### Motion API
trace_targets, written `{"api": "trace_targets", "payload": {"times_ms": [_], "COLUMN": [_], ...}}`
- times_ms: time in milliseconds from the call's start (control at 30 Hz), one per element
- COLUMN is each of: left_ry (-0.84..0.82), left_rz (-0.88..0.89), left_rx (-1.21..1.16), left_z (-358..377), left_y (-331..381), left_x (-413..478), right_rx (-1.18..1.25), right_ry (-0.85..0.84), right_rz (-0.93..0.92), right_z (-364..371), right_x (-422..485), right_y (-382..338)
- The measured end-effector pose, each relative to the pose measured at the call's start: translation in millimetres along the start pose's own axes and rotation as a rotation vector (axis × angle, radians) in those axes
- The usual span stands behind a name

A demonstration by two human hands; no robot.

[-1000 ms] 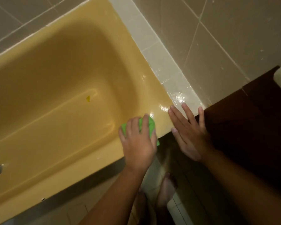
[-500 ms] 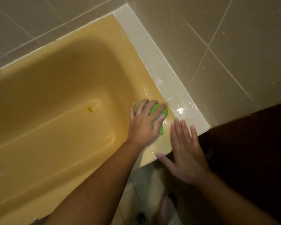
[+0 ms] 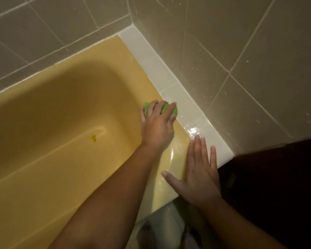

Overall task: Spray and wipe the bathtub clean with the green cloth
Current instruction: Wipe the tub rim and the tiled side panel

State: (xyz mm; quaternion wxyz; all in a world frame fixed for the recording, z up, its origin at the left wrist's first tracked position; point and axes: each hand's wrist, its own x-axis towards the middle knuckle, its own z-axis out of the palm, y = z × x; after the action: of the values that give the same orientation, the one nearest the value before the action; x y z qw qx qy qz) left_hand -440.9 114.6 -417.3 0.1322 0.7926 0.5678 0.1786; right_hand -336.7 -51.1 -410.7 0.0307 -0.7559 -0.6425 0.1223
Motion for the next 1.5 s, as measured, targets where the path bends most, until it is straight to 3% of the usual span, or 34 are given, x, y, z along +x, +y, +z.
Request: {"api": "trace_targets", "payload": {"times_ms": [67, 167, 233, 400, 567, 600, 700, 733, 833, 900, 933, 1033, 1067, 1167, 1233, 1333, 1433, 1500], "left_ry": [0.003, -0.162, -0.18, -0.044, -0.266, -0.244, -0.087, -0.088, -0.302, -0.321, -0.289, -0.153, -0.155, -0.269, -0.295, -0.185, -0.039, -0.042], "left_rz": [0.027, 0.394, 0.52, 0.154, 0.668, 0.628, 0.189, 0.157, 0.508, 0.661, 0.638, 0.27, 0.239, 0.485, 0.536, 0.363, 0.179, 0.193], "left_rx": [-0.035, -0.101, -0.095, -0.067, -0.117, -0.091, -0.035, 0.002, -0.027, -0.046, -0.021, 0.061, 0.072, -0.028, -0.097, -0.122, -0.071, -0.082], "left_z": [0, -14, -14, -4, -15, -14, -8, -7, -20, -24, -20, -8, -6, -20, -33, -20, 0, 3], "left_y": [16, 11, -13, -8, -23, -27, -5, 12, 34, 15, 10, 31, 44, 43, 10, -13, 6, 12], "left_x": [-19, -71, -46, 12, -41, -30, -22, -41, -119, -115, -102, -77, -87, -140, -149, -96, -32, -37], "right_rx": [0.002, 0.008, -0.003, -0.008, 0.067, 0.094, 0.131, 0.15, 0.173, 0.15, 0.145, 0.151, 0.156, 0.167, 0.15, 0.098, 0.025, 0.005], "right_ry": [-0.003, 0.005, -0.008, -0.023, 0.006, 0.019, 0.036, 0.042, 0.069, 0.062, 0.051, 0.027, 0.024, 0.009, -0.035, -0.14, -0.141, -0.117], "right_rz": [0.042, 0.111, 0.116, 0.116, 0.003, -0.042, -0.098, -0.082, -0.047, -0.066, -0.072, -0.077, -0.078, -0.093, -0.128, -0.166, -0.079, 0.008], "right_z": [0, 2, 2, -2, 4, 6, 11, 13, 19, 20, 19, 17, 16, 10, 2, -6, -6, -7], "right_x": [1, 2, 3, 4, -2, -6, -18, -23, -43, -52, -56, -59, -59, -59, -58, -45, -25, -14], "right_y": [-3, -6, -9, -8, 6, 12, 30, 35, 48, 57, 60, 64, 64, 64, 59, 37, 5, -12]}}
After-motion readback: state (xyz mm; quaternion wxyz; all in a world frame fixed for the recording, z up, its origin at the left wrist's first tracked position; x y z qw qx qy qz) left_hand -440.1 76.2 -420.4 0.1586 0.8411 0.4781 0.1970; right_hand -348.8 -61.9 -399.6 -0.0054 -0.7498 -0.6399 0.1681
